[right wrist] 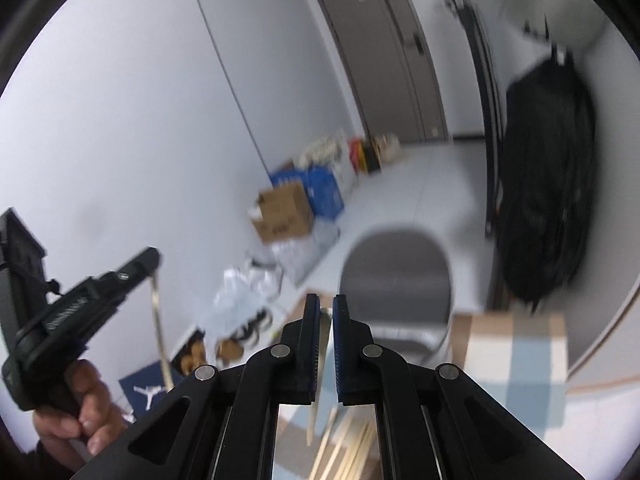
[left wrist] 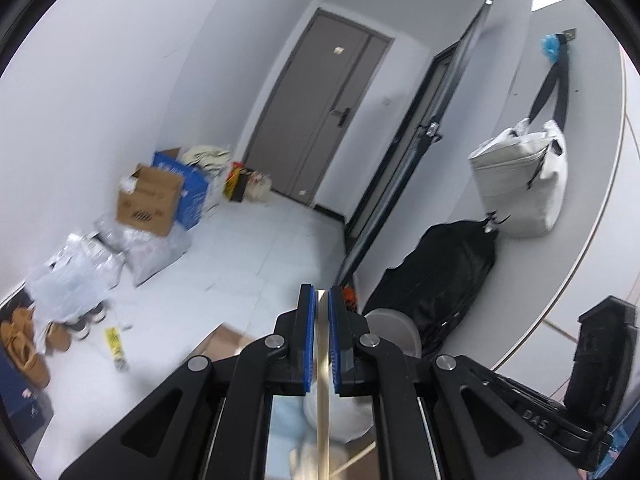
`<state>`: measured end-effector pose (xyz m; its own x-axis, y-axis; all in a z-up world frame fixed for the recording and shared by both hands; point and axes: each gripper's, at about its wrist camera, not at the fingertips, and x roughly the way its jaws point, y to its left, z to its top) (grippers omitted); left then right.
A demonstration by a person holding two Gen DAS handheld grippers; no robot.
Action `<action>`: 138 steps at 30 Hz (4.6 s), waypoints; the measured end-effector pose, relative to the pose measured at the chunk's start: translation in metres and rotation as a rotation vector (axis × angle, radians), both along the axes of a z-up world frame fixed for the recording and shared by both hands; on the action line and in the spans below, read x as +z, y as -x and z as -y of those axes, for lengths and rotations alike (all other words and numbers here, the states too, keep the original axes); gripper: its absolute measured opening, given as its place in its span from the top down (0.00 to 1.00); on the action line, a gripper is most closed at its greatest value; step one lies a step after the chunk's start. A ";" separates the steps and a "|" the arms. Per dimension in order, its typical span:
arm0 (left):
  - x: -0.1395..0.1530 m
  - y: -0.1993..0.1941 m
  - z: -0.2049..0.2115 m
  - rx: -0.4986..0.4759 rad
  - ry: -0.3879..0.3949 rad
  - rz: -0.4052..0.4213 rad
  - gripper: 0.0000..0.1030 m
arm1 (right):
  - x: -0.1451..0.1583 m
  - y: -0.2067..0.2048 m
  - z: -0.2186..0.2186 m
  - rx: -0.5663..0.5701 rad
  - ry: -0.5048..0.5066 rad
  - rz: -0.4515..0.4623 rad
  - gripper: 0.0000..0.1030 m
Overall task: Organize utensils
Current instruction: 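Carry the held chopsticks in both grippers up over the white utensil holder, then open both grippers to drop the chopsticks into the holder, then lower both grippers to the remaining chopsticks and close the left gripper on one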
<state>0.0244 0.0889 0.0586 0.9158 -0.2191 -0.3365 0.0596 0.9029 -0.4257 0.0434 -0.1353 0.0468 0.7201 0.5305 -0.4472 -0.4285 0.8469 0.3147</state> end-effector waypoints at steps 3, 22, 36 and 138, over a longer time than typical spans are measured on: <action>0.014 -0.015 0.011 -0.019 -0.012 0.021 0.97 | 0.020 -0.002 0.006 -0.001 -0.001 0.055 0.95; 0.046 -0.104 0.050 -0.027 -0.110 0.156 0.97 | 0.105 -0.070 0.041 -0.056 0.020 0.227 0.95; 0.018 -0.143 0.062 -0.007 -0.144 0.187 0.97 | 0.070 -0.105 0.035 -0.072 0.063 0.225 0.95; -0.173 -0.023 0.066 -0.144 -0.375 -0.719 0.20 | -0.070 0.023 0.065 -0.083 -0.030 -0.179 0.00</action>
<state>0.0473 0.0229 -0.1147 0.4204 -0.0744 -0.9043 0.0140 0.9970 -0.0755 0.0203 -0.2008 -0.0236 0.6727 0.4874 -0.5568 -0.2926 0.8663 0.4048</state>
